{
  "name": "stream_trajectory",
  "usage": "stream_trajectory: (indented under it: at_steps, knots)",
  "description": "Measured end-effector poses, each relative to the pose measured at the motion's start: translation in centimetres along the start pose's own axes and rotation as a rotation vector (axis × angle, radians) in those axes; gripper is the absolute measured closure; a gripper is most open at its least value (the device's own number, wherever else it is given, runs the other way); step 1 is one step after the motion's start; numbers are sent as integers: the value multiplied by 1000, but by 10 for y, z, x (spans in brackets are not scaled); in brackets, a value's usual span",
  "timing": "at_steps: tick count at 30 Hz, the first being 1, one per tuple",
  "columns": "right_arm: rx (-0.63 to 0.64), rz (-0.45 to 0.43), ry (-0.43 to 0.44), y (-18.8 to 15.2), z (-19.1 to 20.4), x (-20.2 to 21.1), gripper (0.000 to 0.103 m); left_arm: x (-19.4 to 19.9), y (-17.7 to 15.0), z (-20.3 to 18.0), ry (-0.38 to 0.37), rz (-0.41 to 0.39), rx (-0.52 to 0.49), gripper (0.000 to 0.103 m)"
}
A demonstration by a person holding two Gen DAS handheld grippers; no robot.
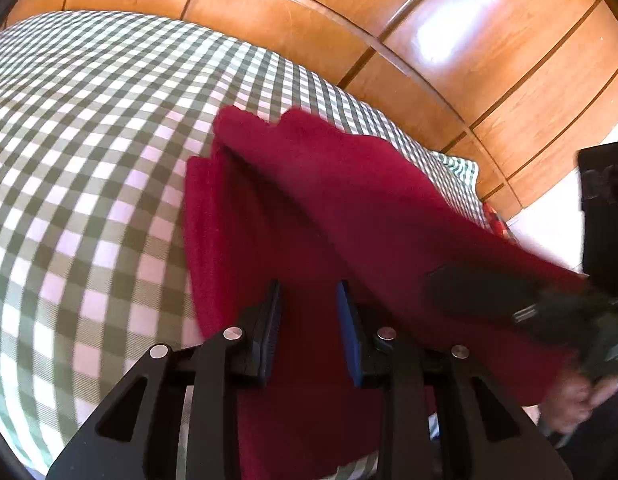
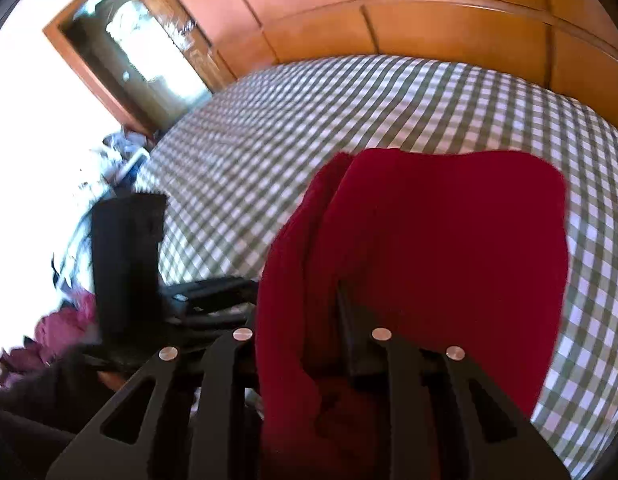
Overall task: Fold small clothes
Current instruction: 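Lift the folded sweater with both grippers and fold it over again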
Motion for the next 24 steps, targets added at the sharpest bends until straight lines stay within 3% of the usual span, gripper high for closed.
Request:
stream_trajectory:
  at_steps: [2,7,10,13,14,16,19,24]
  knots:
    - [8,10,43,-3,1,-2,57,7,-3,3,-10,-2,7,75]
    - [-28,-44,182,-15,-2,25,29,35,-7,23,-24,-47,86,75]
    - [-67,-94,182,-31,-13,52,27,50,-8,37,-53,-75,153,75]
    - [-79,-123,93,-57,-42,72,26,61,-6,40,-92,-98,178,75]
    - [-78,-123,39,-68,-52,77,25,62,-6,38,-111,-99,179,73]
    - [-67,-116,-74,-87,-69,80,25,63,-7,29,-182,-86,197,57]
    - [-17,-84,-229,-112,-84,69,25,62,-5,11,-235,-69,184,57]
    - [-35,-96,-298,-132,-100,48,25,47,0,-22,-268,-13,145,48]
Point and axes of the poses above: each gripper's, at about its wrist camera, not at the fingertips, and x roughly against the way its jaws point, z to its left, y to its top, the point moved 4 cm from there along -x, roughly the way its jaws point, and after that the axes turned 11 degrees about -x, right-handed, at the moved point
